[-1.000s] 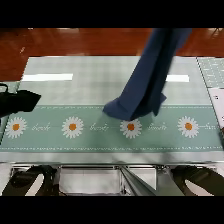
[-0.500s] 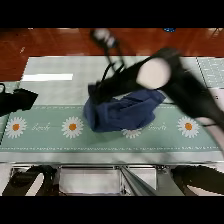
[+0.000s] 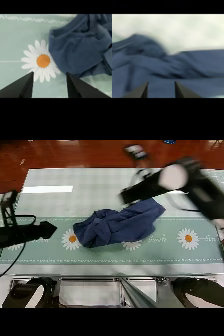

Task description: Fold the shirts.

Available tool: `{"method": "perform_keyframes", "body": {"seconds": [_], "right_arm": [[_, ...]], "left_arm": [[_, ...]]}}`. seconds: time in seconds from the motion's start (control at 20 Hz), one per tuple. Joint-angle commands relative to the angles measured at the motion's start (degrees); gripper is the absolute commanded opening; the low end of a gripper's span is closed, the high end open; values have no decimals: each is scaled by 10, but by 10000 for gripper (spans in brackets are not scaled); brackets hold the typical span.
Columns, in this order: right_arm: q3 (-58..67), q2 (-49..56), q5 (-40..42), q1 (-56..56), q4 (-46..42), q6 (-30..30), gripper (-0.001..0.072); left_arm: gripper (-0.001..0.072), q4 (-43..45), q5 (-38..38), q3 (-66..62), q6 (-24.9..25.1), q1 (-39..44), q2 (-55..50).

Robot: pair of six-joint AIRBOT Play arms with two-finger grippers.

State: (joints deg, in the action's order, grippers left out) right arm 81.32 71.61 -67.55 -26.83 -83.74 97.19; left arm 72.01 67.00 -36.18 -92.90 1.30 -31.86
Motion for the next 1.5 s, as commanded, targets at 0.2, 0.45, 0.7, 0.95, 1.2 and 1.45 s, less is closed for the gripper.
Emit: {"method": "perform_keyframes", "body": {"seconds": [0.2, 0.45, 0.7, 0.95, 1.2, 1.45], "right_arm": [[-292, -228, 12, 382, 63, -40, 392], [-442, -278, 11, 473, 237, -142, 392], [-507, -278, 33, 473, 292, -165, 392], [-534, -278, 57, 473, 314, -169, 392], [-534, -278, 59, 473, 313, -174, 392], [-534, -210, 100, 460, 377, -208, 391]], "left_arm": [[504, -215, -25, 104, 100, -6, -106], [504, -237, -61, 116, 130, -5, -207], [504, -245, -89, 116, 134, 21, -241], [504, -266, -167, 115, 106, 106, -295], [502, -363, -264, 109, 107, 131, -345], [22, -363, -261, 67, 145, 131, -348]]}}
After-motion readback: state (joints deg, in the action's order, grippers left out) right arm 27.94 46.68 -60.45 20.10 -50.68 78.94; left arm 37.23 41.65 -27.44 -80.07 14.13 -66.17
